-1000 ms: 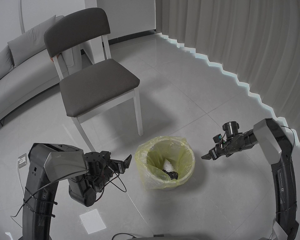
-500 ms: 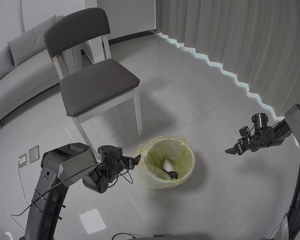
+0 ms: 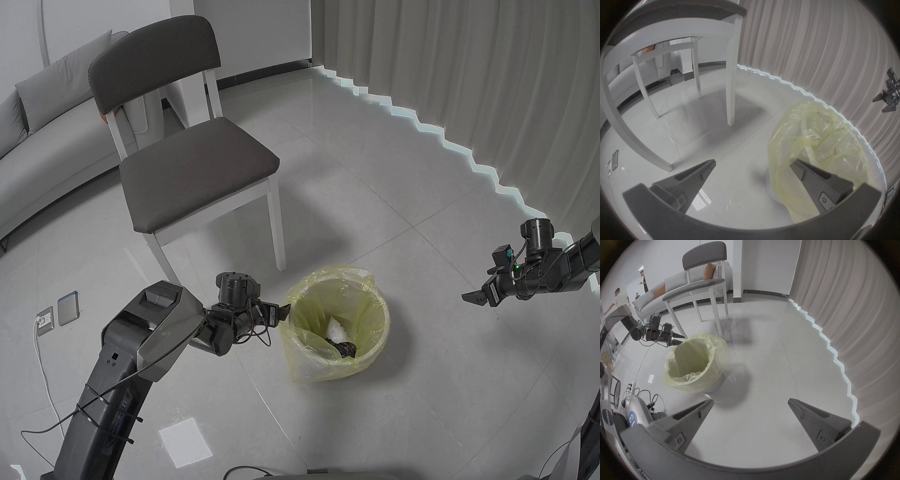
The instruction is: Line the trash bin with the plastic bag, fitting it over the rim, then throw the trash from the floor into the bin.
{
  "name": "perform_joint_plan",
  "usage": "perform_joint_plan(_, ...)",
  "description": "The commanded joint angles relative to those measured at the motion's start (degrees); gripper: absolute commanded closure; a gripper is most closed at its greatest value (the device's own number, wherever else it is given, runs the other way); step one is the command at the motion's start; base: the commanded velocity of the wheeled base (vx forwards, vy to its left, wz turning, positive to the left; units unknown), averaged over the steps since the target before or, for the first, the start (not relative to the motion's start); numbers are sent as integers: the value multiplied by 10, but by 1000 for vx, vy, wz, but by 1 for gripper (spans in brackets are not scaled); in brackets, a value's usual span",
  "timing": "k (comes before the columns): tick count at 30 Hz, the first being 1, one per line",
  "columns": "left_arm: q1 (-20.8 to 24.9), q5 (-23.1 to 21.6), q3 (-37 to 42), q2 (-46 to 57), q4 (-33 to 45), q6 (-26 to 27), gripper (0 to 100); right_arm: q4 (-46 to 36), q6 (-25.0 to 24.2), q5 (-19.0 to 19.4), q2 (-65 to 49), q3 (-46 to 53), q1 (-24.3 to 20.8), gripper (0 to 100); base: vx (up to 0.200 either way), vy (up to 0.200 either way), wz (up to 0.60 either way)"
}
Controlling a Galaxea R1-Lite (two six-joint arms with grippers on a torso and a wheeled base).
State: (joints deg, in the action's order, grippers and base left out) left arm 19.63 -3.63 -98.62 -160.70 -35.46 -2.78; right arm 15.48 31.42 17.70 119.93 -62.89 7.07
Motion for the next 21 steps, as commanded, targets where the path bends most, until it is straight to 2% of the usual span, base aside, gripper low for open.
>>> perform_joint_plan(1,-3,-1,-99,-63,63,25,0,3,5,1,-17,6,-4,0,0,0,0)
perform_joint_plan(6,-6,-2,-90,-48,56,20,0,3,4,1,-17,4,-4,0,0,0,0)
perform_joint_plan(9,-8,-4,-47,-6,45,15,0,2,3,1,-18,6,0,0,0,0,0)
perform_joint_plan(13,-8,-10,67,76,0,15,0,2,1,1,-19,10,4,0,0,0,0)
perform_joint_plan(16,-8,-23,183,151,-57,14,0,1,0,1,-19,13,8,0,0,0,0)
perform_joint_plan(17,-9,-24,192,158,-61,14,0,1,-1,1,-19,14,8,0,0,0,0)
perform_joint_plan(21,-15,-27,311,246,-118,14,0,2,-8,1,-22,20,8,0,0,0,0)
